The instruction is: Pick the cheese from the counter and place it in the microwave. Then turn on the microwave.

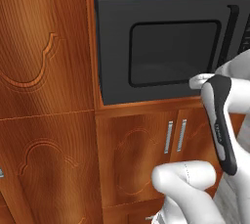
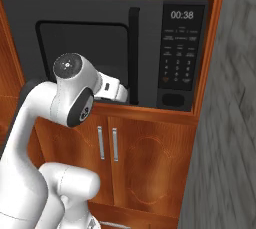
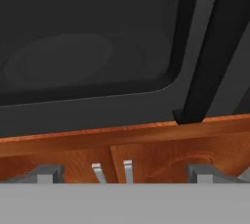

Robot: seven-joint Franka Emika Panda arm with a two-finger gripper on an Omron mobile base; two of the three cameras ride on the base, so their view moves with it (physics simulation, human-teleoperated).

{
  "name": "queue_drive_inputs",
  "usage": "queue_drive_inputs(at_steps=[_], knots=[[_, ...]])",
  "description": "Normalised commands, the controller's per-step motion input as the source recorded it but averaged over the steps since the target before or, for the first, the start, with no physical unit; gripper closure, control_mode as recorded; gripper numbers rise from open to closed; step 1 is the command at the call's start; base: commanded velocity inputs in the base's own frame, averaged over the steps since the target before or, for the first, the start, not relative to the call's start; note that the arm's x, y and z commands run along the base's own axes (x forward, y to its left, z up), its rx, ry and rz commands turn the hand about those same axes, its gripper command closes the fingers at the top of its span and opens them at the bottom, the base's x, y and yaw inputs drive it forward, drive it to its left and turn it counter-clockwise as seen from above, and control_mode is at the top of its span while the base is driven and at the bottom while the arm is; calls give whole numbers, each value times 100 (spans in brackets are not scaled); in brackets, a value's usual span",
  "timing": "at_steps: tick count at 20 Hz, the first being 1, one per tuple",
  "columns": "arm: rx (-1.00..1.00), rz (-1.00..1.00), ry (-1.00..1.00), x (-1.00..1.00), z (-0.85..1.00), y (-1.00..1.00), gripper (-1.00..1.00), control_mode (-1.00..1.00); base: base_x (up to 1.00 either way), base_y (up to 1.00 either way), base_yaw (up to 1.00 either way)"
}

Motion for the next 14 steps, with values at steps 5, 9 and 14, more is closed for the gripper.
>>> queue_drive_inputs(at_steps=[5, 9, 14], knots=[[0, -3, -9, -6, 26, -55, -100, -100, 0, 0, 0], [0, -1, -3, 0, 16, -46, -100, -100, 0, 0, 0], [0, 0, 0, 0, 15, -36, -100, -100, 0, 0, 0]])
